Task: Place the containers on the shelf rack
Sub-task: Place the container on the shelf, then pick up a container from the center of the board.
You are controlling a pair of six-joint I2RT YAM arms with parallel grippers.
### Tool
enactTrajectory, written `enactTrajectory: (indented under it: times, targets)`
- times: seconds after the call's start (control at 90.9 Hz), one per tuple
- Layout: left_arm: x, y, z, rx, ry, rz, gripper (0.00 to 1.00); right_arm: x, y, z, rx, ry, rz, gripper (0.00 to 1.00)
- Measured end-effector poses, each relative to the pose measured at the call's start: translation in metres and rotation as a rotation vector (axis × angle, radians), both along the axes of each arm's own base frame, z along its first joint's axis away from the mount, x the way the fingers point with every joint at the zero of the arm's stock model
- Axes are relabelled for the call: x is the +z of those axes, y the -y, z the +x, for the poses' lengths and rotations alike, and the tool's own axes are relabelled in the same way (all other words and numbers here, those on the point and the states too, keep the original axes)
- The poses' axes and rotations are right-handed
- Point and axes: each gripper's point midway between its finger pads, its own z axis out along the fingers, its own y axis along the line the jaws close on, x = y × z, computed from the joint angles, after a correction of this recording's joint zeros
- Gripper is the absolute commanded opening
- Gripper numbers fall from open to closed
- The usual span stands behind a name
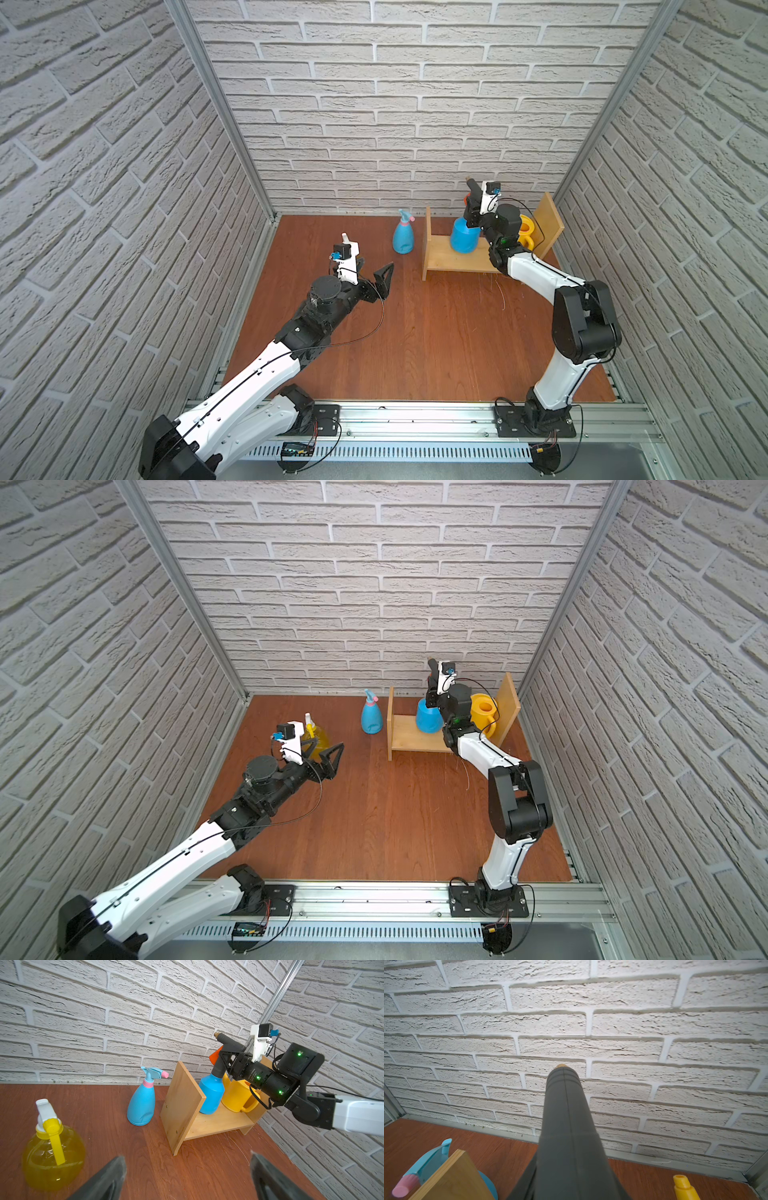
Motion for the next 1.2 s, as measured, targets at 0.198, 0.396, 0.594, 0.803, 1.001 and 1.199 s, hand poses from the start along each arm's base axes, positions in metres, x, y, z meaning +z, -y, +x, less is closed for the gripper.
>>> enactTrajectory:
  times: [0.198, 0.396, 0.594, 0.803, 1.001, 1.199]
  targets:
    - [0.000, -0.001, 0.000, 0.002, 0.000, 0.000, 0.98, -0.009, -0.004, -0.005, 0.009, -0.013, -0.016, 0.61]
    - [0.002, -0.001, 0.000, 0.002, 0.004, -0.003, 0.98, -0.009, -0.005, -0.014, 0.005, -0.015, -0.030, 0.68]
    - [0.005, -0.002, -0.001, 0.004, 0.013, -0.010, 0.98, 0.007, 0.006, -0.029, -0.038, 0.009, -0.023, 1.00]
    - [0.005, -0.002, -0.001, 0.002, 0.013, -0.010, 0.98, 0.031, 0.023, -0.061, -0.087, 0.028, -0.014, 0.99]
    - [0.002, 0.005, 0.008, 0.001, -0.055, -0.013, 0.98, 0.051, 0.038, -0.113, -0.092, 0.040, 0.015, 0.99]
    - [0.007, 0.010, 0.029, 0.029, -0.181, -0.051, 0.98, 0.074, 0.046, -0.178, -0.040, 0.055, 0.057, 0.99]
